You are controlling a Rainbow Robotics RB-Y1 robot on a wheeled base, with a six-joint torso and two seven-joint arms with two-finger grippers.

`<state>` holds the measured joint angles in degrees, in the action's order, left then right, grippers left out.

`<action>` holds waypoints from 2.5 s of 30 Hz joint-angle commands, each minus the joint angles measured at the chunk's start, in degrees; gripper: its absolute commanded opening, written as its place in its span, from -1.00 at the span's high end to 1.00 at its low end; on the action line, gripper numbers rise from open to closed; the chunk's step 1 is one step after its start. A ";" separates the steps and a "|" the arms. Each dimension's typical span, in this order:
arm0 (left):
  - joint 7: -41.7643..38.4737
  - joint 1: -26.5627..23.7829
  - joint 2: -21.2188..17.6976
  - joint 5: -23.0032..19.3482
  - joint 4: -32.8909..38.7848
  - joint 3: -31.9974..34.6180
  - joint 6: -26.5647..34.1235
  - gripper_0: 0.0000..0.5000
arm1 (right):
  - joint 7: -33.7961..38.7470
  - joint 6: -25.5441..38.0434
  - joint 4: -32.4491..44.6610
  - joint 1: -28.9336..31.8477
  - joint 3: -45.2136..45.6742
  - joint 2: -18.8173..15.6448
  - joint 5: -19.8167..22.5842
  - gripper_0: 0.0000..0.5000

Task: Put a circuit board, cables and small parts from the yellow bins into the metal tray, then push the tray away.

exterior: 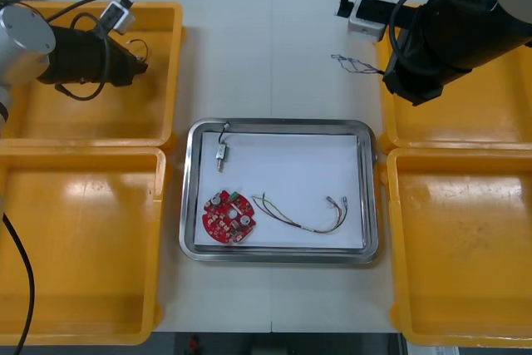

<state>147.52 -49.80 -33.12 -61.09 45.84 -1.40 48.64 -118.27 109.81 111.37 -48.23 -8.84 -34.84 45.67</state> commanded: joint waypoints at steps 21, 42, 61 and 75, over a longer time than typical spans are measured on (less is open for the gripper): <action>5.85 1.11 0.95 0.62 0.66 1.57 -2.76 -1.00 | 1.46 -4.87 -4.06 0.15 -22.36 9.00 -8.84 1.00; 6.64 2.25 0.95 0.62 0.66 0.52 -3.37 0.71 | 2.08 -17.00 -15.84 0.15 -31.85 9.71 -12.09 1.00; 3.21 2.34 -0.98 0.10 2.94 -0.45 -0.39 1.00 | 1.90 -17.17 -16.98 0.24 -33.79 9.44 -12.27 0.21; -18.14 3.31 -3.01 17.15 18.15 2.36 15.96 1.00 | 2.17 -16.56 -15.22 0.15 -31.68 9.44 -13.06 -1.00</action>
<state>142.29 -47.64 -33.63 -47.09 58.14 -1.36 61.41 -117.61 93.20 94.06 -48.16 -41.87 -26.21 33.08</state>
